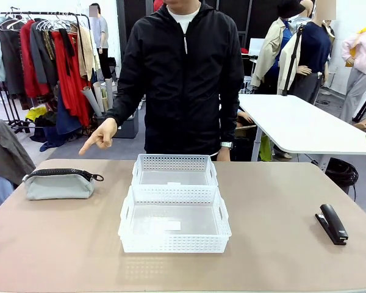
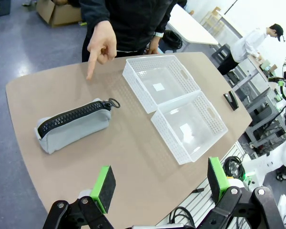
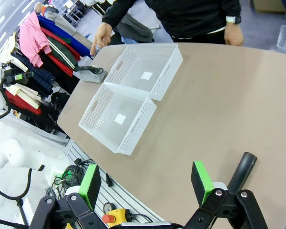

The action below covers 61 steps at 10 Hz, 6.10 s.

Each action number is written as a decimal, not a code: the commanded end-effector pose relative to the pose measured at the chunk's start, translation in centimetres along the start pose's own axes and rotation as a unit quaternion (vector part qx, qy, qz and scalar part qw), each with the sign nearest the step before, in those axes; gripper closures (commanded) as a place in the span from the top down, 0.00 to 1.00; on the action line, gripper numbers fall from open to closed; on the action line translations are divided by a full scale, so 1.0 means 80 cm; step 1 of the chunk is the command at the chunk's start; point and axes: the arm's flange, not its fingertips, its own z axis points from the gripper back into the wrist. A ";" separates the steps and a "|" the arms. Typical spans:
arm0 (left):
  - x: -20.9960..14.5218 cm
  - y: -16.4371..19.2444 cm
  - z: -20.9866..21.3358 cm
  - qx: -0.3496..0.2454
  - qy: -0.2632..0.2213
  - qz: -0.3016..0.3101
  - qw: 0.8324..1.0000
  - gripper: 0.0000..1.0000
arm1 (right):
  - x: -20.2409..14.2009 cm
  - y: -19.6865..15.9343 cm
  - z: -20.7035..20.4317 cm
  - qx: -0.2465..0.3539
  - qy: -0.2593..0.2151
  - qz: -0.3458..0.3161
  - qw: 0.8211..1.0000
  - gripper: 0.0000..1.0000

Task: Distribute items into two baskets.
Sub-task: Pick up the Pencil pouch that the person points to.

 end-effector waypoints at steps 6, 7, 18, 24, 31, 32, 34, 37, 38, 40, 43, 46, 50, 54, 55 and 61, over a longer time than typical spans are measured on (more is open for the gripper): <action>0.080 0.052 -0.029 0.034 0.100 -0.002 0.994 1.00 | 0.002 0.001 0.000 0.006 -0.005 0.003 1.000 1.00; 0.101 0.070 -0.040 0.033 0.134 0.000 0.990 1.00 | 0.002 0.001 0.000 0.006 -0.005 0.003 1.000 1.00; 0.196 0.159 -0.240 0.005 0.401 -0.268 0.876 1.00 | 0.002 0.001 0.000 0.006 -0.005 0.003 1.000 1.00; 0.185 0.169 -0.314 0.030 0.429 -0.410 0.804 1.00 | 0.002 0.001 0.000 0.006 -0.005 0.003 1.000 1.00; 0.170 0.172 -0.346 -0.008 0.444 -0.411 0.796 1.00 | 0.002 0.001 0.000 0.006 -0.005 0.003 1.000 1.00; 0.170 0.172 -0.346 -0.008 0.444 -0.411 0.796 1.00 | 0.002 0.001 0.000 0.006 -0.005 0.003 1.000 1.00; 0.170 0.172 -0.346 -0.008 0.444 -0.411 0.796 1.00 | 0.002 0.001 0.000 0.006 -0.005 0.003 1.000 1.00; 0.170 0.172 -0.346 -0.008 0.444 -0.411 0.796 1.00 | 0.002 0.001 0.000 0.006 -0.005 0.003 1.000 1.00; 0.167 0.173 -0.348 -0.009 0.447 -0.411 0.794 1.00 | 0.002 0.001 0.000 0.006 -0.005 0.003 1.000 1.00; 0.159 0.168 -0.358 0.015 0.463 -0.436 0.771 1.00 | 0.002 0.001 0.000 0.006 -0.005 0.003 1.000 1.00; 0.143 0.166 -0.370 0.026 0.480 -0.481 0.734 1.00 | 0.002 0.001 0.000 0.006 -0.005 0.003 1.000 1.00; 0.124 0.168 -0.385 0.014 0.477 -0.507 0.718 1.00 | 0.002 0.001 0.000 0.006 -0.005 0.003 1.000 1.00; 0.100 0.203 -0.411 -0.019 0.469 -0.506 0.724 1.00 | 0.002 0.001 0.000 0.006 -0.005 0.003 1.000 1.00; 0.066 0.215 -0.437 0.009 0.461 -0.530 0.711 1.00 | 0.002 0.001 0.000 0.006 -0.005 0.003 1.000 1.00; 0.064 0.216 -0.440 0.012 0.461 -0.529 0.712 1.00 | 0.002 0.001 0.000 0.006 -0.005 0.003 1.000 1.00; 0.063 0.210 -0.439 -0.004 0.463 -0.515 0.721 0.30 | 0.002 0.001 0.000 0.006 -0.005 0.003 1.000 1.00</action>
